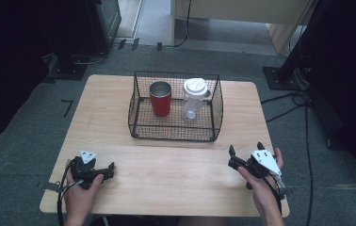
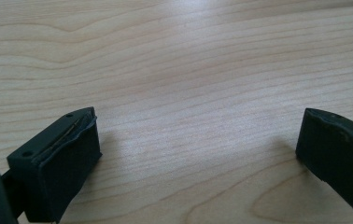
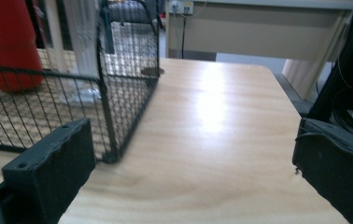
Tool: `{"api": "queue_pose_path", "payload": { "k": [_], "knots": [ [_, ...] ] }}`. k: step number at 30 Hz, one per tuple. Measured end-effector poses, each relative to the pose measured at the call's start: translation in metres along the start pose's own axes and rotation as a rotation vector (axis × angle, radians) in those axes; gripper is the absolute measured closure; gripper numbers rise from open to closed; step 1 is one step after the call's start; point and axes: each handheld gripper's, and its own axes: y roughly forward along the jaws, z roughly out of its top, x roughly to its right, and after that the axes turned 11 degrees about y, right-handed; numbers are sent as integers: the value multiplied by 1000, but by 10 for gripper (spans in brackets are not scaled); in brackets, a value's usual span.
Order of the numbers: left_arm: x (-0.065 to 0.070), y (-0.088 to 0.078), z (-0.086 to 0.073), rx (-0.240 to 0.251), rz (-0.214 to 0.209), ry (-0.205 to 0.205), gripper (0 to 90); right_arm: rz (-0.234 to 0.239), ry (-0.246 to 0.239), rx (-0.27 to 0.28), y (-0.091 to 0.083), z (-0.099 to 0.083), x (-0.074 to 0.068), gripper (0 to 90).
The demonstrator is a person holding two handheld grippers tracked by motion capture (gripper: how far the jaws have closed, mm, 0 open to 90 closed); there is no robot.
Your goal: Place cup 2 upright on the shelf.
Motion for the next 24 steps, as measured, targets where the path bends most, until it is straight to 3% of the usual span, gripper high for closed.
{"api": "queue_pose_path", "payload": {
  "k": [11, 24],
  "knots": [
    [0, 0, 0, 0, 0, 0, 2, -64, 16, -40, -17, -23, 30, 0],
    [0, 0, 0, 0, 0, 0, 2, -115, 17, -99, -29, -33, 56, 0]
  ]
}}
